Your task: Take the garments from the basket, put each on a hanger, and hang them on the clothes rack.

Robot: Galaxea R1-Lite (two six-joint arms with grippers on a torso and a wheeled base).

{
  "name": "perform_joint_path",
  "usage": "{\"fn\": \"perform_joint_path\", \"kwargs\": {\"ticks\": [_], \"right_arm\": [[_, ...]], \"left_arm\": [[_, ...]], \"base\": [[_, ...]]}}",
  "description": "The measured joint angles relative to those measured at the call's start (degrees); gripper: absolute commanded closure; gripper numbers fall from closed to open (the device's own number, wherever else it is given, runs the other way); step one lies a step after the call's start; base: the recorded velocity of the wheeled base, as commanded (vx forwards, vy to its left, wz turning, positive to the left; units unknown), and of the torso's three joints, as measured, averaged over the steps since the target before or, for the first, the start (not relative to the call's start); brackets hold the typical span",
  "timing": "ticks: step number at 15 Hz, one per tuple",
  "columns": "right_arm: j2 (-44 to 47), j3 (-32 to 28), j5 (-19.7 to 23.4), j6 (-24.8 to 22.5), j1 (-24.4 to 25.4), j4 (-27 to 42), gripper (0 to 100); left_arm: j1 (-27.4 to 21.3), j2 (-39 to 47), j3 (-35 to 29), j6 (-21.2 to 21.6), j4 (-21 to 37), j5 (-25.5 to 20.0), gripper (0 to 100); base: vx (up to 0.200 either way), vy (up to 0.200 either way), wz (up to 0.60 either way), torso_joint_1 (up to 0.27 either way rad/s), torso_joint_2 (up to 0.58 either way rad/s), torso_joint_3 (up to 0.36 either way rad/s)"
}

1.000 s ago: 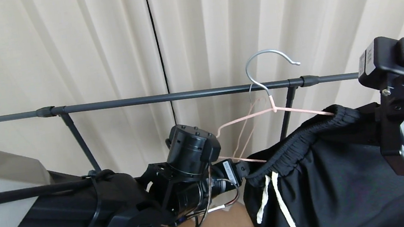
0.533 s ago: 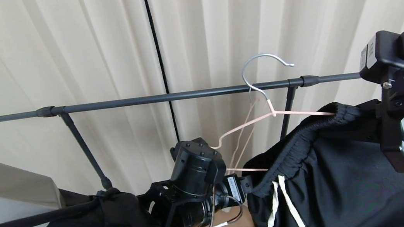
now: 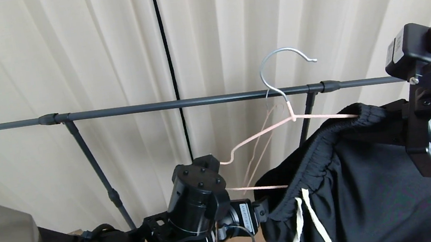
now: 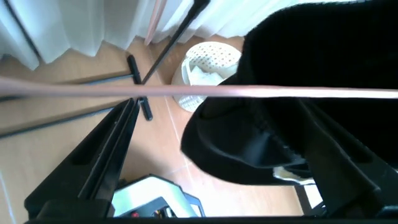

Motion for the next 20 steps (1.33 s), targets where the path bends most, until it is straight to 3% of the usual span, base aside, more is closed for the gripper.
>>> {"fn": "perform_joint_path", "kwargs": {"ticks": [6,17,18,20], "right_arm": [[-0.11,0.17,0.02,0.16,-0.02,0.02,100],[-1.07,-0.35,0.16,2.27,-0.02,-1.45,100],[-1.34,-0.28,0.16,2.27,0.0,-1.41,100],[-1.95,-0.06,0.16,2.27,-0.02,-1.3,100]], "left_arm": [[-1.1,-0.98,4.24,3.23,-6.4,0.17,0],[-1.93,2.63,4.82,4.24,-8.95,0.06,0],[-1.58,3.27,4.72,4.19,-9.41,0.09,100],[-0.46,4.27,4.55,4.24,-10.29,0.13,100]], "base": [[0.0,0.0,0.0,0.0,0.0,0.0],[0.0,0.0,0.0,0.0,0.0,0.0],[0.0,0.0,0.0,0.0,0.0,0.0],[0.0,0.0,0.0,0.0,0.0,0.0]]}}
